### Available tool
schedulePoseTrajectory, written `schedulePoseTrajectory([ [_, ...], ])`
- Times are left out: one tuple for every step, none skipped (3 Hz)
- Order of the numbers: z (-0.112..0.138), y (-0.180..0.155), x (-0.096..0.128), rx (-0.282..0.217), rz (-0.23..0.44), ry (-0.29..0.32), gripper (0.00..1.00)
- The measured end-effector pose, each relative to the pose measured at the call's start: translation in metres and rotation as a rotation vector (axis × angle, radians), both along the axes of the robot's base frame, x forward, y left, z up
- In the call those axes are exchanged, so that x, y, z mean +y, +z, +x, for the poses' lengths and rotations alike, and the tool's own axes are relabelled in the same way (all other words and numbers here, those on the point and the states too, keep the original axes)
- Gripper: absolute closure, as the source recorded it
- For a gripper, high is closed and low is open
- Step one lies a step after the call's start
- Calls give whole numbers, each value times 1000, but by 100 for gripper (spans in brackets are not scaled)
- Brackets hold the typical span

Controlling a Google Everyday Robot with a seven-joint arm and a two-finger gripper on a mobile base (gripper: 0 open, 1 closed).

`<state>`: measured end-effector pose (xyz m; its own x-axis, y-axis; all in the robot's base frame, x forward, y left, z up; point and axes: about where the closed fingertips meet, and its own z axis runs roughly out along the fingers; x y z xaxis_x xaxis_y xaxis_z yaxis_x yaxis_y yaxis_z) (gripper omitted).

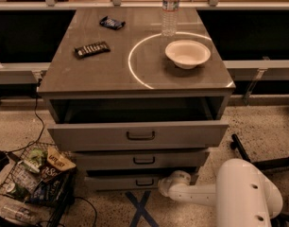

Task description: Close bottom drawer

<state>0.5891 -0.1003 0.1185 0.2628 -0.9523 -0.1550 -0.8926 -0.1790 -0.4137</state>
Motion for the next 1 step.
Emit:
schedulePoseTrajectory([
  [-4,0,0,0,0,0,100],
])
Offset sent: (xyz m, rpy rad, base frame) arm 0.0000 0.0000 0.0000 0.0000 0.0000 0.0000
